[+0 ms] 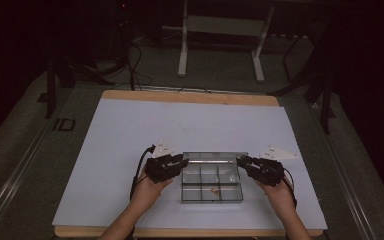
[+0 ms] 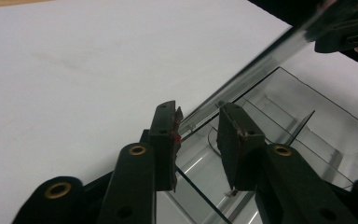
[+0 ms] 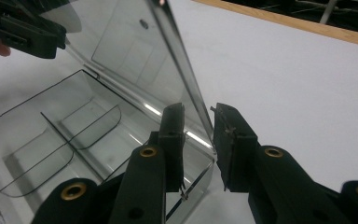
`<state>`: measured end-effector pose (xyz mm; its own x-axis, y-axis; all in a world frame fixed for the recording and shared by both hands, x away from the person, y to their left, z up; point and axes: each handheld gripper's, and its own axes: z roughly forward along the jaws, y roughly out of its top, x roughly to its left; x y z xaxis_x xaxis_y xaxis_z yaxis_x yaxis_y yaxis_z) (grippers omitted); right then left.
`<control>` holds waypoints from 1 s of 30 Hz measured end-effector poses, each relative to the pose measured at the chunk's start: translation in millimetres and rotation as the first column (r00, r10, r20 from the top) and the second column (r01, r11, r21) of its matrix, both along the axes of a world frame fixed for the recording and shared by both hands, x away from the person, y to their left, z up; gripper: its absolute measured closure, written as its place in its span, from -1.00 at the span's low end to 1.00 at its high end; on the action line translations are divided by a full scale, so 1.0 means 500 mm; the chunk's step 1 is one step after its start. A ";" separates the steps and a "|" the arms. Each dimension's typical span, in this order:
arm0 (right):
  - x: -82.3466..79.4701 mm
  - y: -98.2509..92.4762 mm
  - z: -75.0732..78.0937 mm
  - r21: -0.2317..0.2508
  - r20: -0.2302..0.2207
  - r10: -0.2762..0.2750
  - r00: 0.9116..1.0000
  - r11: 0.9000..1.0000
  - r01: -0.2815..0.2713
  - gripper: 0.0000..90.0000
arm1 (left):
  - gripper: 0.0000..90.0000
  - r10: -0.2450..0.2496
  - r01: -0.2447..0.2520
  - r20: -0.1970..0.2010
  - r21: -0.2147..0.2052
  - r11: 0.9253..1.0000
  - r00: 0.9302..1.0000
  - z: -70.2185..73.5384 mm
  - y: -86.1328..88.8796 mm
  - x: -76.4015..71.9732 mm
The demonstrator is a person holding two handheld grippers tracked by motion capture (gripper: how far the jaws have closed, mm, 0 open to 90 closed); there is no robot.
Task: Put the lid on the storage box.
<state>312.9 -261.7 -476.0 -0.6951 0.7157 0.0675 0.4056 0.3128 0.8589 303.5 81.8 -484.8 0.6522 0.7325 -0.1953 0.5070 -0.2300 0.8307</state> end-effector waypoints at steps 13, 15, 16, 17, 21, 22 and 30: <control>-0.025 -0.008 -0.016 0.005 -0.009 0.017 1.000 1.000 -0.017 0.61 | 0.52 -0.023 0.024 -0.012 0.012 1.000 1.000 -0.010 0.003 -0.018; -0.027 -0.010 -0.018 0.007 -0.012 0.022 1.000 1.000 -0.022 0.61 | 0.52 -0.027 0.027 -0.014 0.017 0.999 1.000 -0.012 0.003 -0.020; -0.028 -0.010 -0.020 0.009 -0.013 0.023 1.000 1.000 -0.023 0.58 | 0.51 -0.030 0.030 -0.016 0.019 0.999 0.999 -0.013 0.003 -0.021; -0.028 -0.011 -0.021 0.008 -0.016 0.025 1.000 1.000 -0.025 0.58 | 0.51 -0.030 0.031 -0.017 0.017 0.999 0.999 -0.015 0.003 -0.021; -0.029 -0.013 -0.027 0.009 -0.029 0.027 0.999 1.000 -0.027 0.44 | 0.47 -0.042 0.043 -0.038 0.021 0.999 0.998 -0.021 0.005 -0.022; -0.029 -0.015 -0.030 0.008 -0.033 0.021 0.999 1.000 -0.021 0.36 | 0.43 -0.045 0.046 -0.044 0.021 0.999 0.998 -0.022 0.005 -0.022; -0.031 -0.028 -0.044 0.011 -0.064 -0.001 0.998 1.000 0.002 0.12 | 0.23 -0.051 0.053 -0.055 0.029 0.998 0.997 -0.032 0.010 -0.026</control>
